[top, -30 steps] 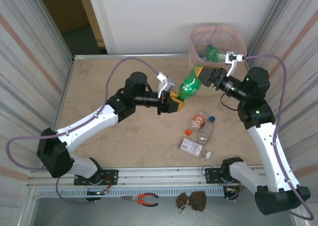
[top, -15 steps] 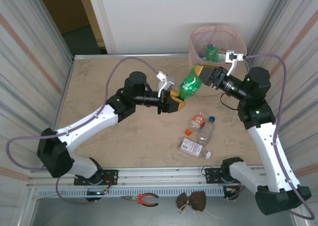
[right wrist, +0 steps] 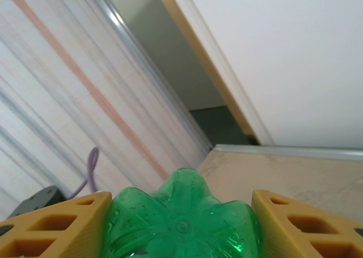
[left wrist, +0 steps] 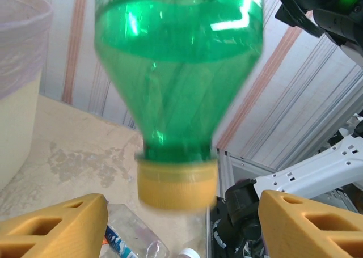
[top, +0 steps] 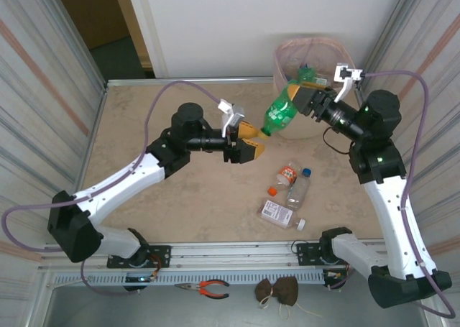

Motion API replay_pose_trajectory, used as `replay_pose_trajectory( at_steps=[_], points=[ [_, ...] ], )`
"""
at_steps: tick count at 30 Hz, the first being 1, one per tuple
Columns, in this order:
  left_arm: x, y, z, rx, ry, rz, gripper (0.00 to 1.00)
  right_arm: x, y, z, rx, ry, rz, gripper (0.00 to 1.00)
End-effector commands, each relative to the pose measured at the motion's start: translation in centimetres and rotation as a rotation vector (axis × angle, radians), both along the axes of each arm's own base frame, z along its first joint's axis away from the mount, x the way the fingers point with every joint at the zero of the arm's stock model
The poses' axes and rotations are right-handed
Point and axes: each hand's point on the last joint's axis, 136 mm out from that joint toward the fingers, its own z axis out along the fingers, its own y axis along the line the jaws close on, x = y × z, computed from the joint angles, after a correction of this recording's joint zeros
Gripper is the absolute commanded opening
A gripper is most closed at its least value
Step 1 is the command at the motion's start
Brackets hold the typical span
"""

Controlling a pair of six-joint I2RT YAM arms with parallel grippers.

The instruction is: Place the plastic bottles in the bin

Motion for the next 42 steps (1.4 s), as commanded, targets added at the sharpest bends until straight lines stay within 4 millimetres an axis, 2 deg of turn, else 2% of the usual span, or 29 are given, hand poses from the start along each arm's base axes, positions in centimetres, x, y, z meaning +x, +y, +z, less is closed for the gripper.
replay_pose_trajectory(
  at_steps=[1, 8, 11, 18, 23, 29, 37, 42],
  points=[
    [-0.2, 1.2, 1.4, -0.028, -0.046, 0.032, 0.71, 1.5, -1.8, 2.1, -0.045, -0.058, -0.085, 0.53],
    [-0.4, 2.2, 1.3, -0.010, -0.065, 0.058, 0.71, 5.9, -5.6, 4.1, -0.173, -0.095, -0.223, 0.52],
    [-0.4, 2.6, 1.2, -0.004, -0.068, 0.076, 0.71, 8.0, -6.6, 4.7, -0.248, -0.114, -0.266, 0.51],
    [-0.4, 2.9, 0.8, -0.004, -0.054, 0.094, 0.70, 13.8, -8.2, 3.8, -0.432, -0.111, -0.351, 0.50],
    [-0.4, 3.0, 0.6, 0.008, -0.048, 0.097, 0.70, 17.6, -8.8, 1.6, -0.508, -0.051, -0.358, 0.50],
    [-0.2, 3.2, 0.2, 0.016, -0.043, 0.116, 0.70, 20.6, -8.6, -2.4, -0.576, 0.053, -0.344, 0.50],
    [-0.3, 3.3, -0.1, 0.018, -0.037, 0.119, 0.69, 22.9, -6.7, -9.2, -0.643, 0.203, -0.255, 0.50],
    [-0.4, 3.6, -0.3, 0.019, -0.040, 0.128, 0.69, 23.3, -5.8, -13.4, -0.712, 0.295, -0.211, 0.51]
  ],
)
